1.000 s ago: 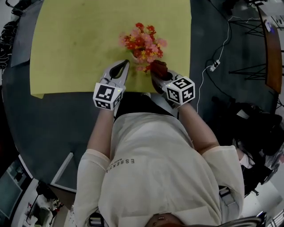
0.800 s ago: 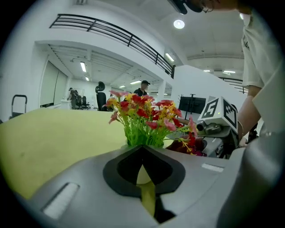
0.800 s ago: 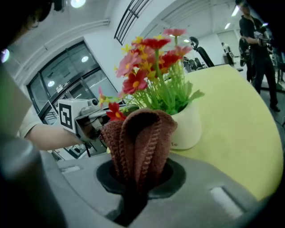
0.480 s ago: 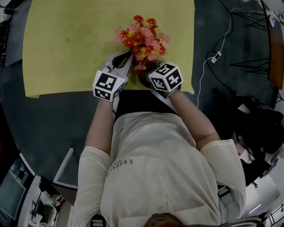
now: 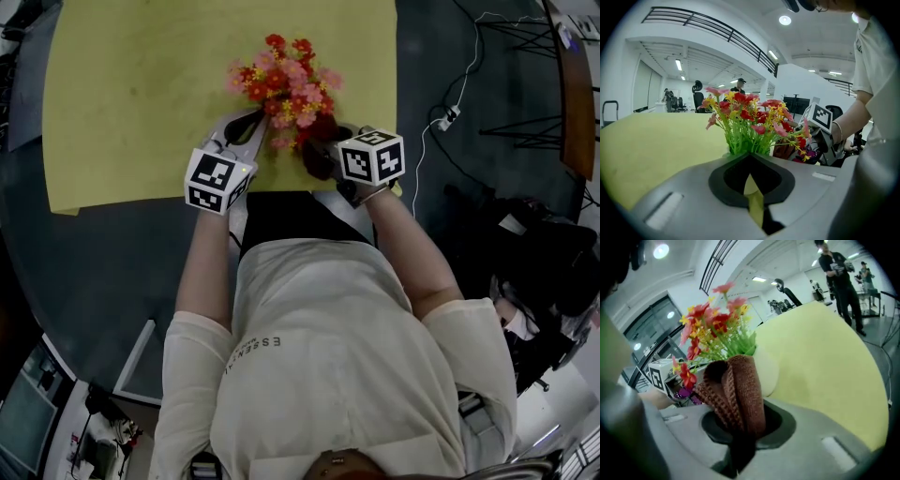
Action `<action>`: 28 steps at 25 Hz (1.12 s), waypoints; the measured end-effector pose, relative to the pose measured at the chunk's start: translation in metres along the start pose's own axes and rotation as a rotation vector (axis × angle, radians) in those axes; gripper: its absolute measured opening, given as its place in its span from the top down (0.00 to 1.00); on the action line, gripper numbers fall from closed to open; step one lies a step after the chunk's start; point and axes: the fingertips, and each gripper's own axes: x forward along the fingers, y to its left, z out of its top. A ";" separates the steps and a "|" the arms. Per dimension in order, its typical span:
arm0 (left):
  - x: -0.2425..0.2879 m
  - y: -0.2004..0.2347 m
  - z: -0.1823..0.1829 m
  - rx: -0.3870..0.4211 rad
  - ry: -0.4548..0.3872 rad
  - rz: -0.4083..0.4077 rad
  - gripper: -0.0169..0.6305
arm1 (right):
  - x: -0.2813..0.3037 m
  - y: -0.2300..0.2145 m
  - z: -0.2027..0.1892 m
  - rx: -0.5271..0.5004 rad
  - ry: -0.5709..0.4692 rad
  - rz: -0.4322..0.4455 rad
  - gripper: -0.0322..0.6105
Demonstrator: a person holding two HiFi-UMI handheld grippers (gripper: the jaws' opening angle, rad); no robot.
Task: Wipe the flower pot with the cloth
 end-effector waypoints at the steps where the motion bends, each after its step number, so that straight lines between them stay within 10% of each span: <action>1: 0.000 0.001 0.000 -0.009 -0.005 0.003 0.95 | -0.005 -0.006 0.003 0.016 -0.014 -0.012 0.88; 14: 0.001 0.001 -0.003 -0.082 -0.032 0.063 0.95 | -0.017 -0.045 0.078 -0.210 -0.015 -0.098 0.87; 28: 0.001 0.001 -0.002 -0.166 -0.023 0.102 0.95 | 0.027 -0.068 0.070 -0.164 0.185 0.097 0.88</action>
